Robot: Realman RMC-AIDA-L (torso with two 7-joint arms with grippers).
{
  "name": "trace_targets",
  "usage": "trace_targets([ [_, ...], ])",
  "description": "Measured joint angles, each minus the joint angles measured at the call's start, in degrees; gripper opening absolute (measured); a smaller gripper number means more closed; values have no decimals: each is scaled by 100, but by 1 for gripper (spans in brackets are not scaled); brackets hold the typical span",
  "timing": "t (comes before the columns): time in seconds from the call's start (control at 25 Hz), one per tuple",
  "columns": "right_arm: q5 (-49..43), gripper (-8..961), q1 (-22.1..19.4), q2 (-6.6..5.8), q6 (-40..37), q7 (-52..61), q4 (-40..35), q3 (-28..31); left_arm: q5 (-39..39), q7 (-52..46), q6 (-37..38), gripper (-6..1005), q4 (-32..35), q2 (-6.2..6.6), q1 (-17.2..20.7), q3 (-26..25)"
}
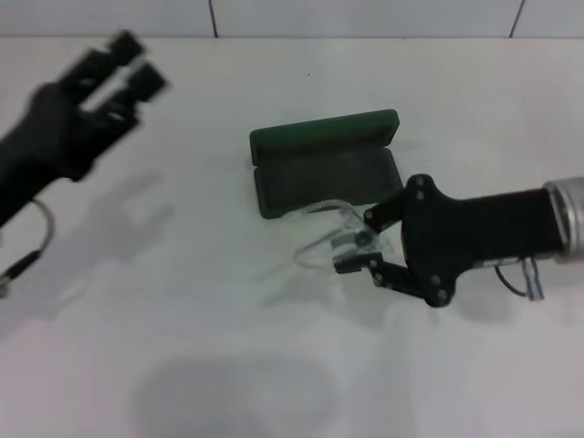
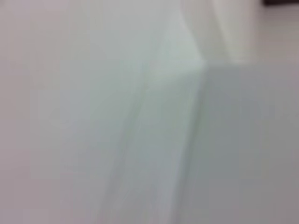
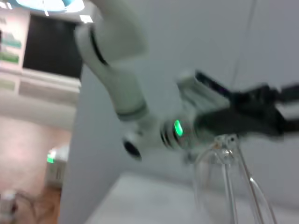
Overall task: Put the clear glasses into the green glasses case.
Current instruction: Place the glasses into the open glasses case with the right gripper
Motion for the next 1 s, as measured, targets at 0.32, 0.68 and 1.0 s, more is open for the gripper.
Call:
trace_targets([
  [0.32,-2182,125,722,33,1307,3364,-1792,-1,-620,-42,-349,698,-24,93,505,8],
  [0.68,-4775,125,2842,106,1413,5724,-1065,-28,-591,-268,-526,698,-122,68,544,44],
  [1.0,-5395,125,3158,168,2070,6537,-1063,-1058,-554,-334,-578,698,-155,76,522,59],
])
